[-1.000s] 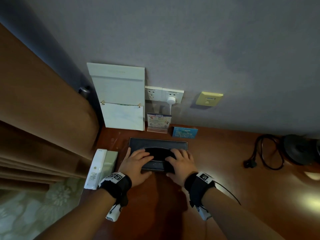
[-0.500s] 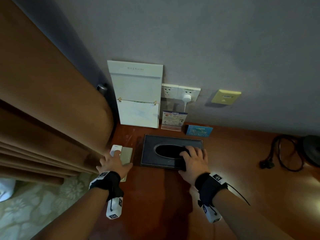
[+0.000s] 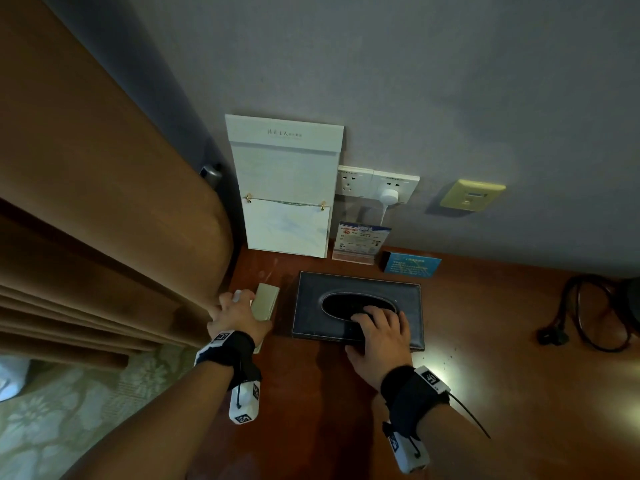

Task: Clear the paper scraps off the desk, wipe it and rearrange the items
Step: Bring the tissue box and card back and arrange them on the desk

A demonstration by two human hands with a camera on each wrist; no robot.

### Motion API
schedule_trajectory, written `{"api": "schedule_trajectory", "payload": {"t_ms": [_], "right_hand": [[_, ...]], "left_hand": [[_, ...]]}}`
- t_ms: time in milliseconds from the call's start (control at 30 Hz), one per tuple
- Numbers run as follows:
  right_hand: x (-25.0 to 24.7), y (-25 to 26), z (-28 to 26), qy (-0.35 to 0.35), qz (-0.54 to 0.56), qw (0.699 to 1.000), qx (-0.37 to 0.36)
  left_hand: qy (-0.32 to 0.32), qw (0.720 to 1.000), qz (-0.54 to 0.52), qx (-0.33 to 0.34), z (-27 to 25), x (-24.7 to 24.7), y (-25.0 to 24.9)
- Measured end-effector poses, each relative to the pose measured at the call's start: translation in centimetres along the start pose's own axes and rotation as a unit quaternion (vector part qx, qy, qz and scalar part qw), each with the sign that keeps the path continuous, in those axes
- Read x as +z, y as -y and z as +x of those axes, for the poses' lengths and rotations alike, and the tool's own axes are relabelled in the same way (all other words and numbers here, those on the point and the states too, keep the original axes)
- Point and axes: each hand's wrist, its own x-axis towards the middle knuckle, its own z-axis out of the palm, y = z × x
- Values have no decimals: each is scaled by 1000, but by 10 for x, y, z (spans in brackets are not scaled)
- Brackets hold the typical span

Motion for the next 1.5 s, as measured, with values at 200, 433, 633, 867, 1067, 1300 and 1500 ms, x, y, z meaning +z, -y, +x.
{"api": "schedule_trajectory", "payload": {"t_ms": [200, 433, 633, 867, 1067, 1300, 1500], "right_hand": [[9, -7, -5, 15, -14, 1000, -7], [-2, 47, 0, -21, 31, 983, -180], [10, 127, 35, 159, 129, 962, -180], [37, 181, 66, 258, 61, 963, -50], [45, 193, 89, 202, 226, 938, 166], [41, 193, 109, 193, 286, 897, 278], [30, 180, 129, 226, 310, 879, 283]], "left_hand": [[11, 1000, 11, 0, 3, -4, -3], [22, 997, -77, -6, -3, -13, 27], [77, 995, -66, -3, 7, -20, 41], [33, 998, -59, -8, 5, -4, 63], [30, 997, -77, -7, 15, -9, 57], [13, 997, -72, -10, 28, -7, 52], [3, 997, -70, -12, 41, -22, 34]]}}
